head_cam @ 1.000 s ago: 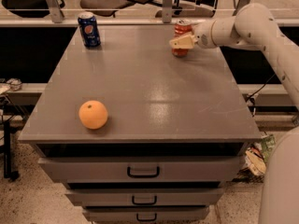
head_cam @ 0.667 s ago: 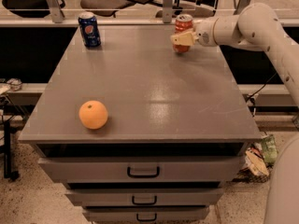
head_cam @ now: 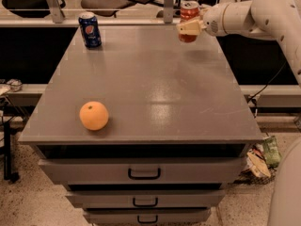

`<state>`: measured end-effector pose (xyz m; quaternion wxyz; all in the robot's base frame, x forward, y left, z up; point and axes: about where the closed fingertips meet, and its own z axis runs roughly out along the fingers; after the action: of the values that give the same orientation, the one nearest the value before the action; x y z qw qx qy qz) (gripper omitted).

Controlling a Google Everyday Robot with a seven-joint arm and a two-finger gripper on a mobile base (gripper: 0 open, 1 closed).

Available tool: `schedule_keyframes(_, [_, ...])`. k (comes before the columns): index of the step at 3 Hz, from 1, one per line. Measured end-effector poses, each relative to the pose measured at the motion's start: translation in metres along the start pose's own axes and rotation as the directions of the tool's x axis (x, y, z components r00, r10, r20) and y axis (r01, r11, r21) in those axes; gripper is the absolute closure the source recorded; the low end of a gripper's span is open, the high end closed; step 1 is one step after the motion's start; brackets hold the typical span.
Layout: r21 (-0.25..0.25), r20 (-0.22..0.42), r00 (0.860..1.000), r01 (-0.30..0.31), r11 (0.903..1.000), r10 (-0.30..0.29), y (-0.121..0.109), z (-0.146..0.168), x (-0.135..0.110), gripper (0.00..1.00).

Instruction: Move coke can near pepsi can

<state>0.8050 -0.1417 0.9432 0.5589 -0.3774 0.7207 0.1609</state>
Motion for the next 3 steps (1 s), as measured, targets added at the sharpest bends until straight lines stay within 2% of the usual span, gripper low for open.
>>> schedule_keyframes(2, [-0.03, -0.01, 1.0, 0.01, 0.9995, -0.011, 0.017, 0.019, -0.006, 1.0])
schedule_keyframes(3, [-0.068, 0.003, 0.999, 0.034, 0.9971, -0.034, 0.044, 0.033, -0.021, 1.0])
